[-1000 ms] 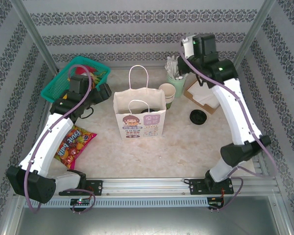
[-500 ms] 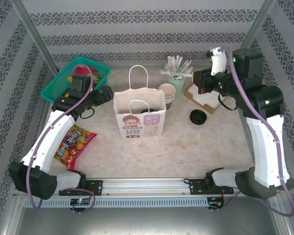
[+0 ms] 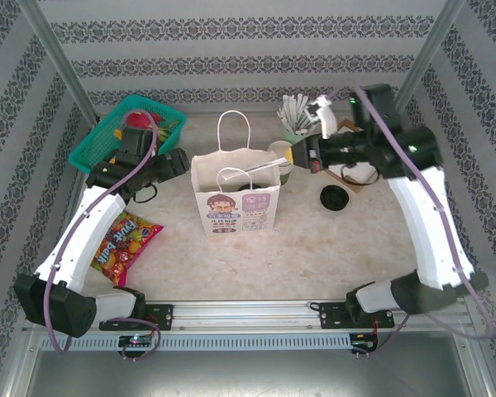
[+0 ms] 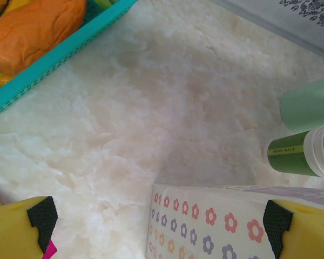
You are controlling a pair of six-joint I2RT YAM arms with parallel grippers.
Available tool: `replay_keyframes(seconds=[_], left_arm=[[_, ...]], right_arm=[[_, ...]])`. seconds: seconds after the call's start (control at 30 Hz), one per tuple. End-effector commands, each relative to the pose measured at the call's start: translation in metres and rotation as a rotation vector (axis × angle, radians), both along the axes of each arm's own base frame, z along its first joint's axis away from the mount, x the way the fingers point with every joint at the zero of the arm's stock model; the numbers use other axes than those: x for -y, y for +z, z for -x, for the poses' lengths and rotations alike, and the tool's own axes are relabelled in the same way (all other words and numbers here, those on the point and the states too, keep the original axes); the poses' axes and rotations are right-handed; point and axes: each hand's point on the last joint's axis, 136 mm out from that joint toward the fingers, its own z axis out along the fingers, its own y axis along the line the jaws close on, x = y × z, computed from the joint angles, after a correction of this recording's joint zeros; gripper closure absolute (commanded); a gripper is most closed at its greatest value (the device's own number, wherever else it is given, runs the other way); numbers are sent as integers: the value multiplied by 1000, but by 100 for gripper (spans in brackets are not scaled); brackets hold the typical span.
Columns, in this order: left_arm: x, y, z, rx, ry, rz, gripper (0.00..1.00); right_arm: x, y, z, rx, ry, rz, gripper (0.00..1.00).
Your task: Pack the takeout coffee
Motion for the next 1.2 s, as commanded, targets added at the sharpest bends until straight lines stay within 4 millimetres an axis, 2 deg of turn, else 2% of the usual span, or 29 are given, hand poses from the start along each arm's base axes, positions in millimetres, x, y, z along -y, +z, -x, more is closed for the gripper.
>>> replay_keyframes(seconds=[0.0, 0.17, 0.3, 0.43, 0.53, 0.7, 0.93, 1.17], left_arm=[[-8, -6, 8, -25, 30, -6, 0], [-11, -7, 8, -28, 52, -12, 0], [-22, -5, 8, -10, 111, -36, 0], [-6, -8, 1, -8, 58, 36, 0], [10, -15, -6, -35, 9, 98, 0], [24, -16, -14, -46, -37, 142, 0], [20, -14, -14, -44, -28, 124, 0], [16, -15, -11, -51, -11, 107, 0]], right_arm=[[-20, -3, -12, 31, 75, 17, 100], [-41, -31, -47, 30, 63, 101, 100], [-61, -45, -63, 100, 77, 153, 100], [-84, -58, -72, 154, 118, 175, 100], [-92, -69, -82, 156, 116, 191, 100], [-102, -93, -87, 127, 162, 226, 100], [-115, -116, -88, 133, 198, 266, 100], [-124, -140, -98, 144, 190, 316, 93]])
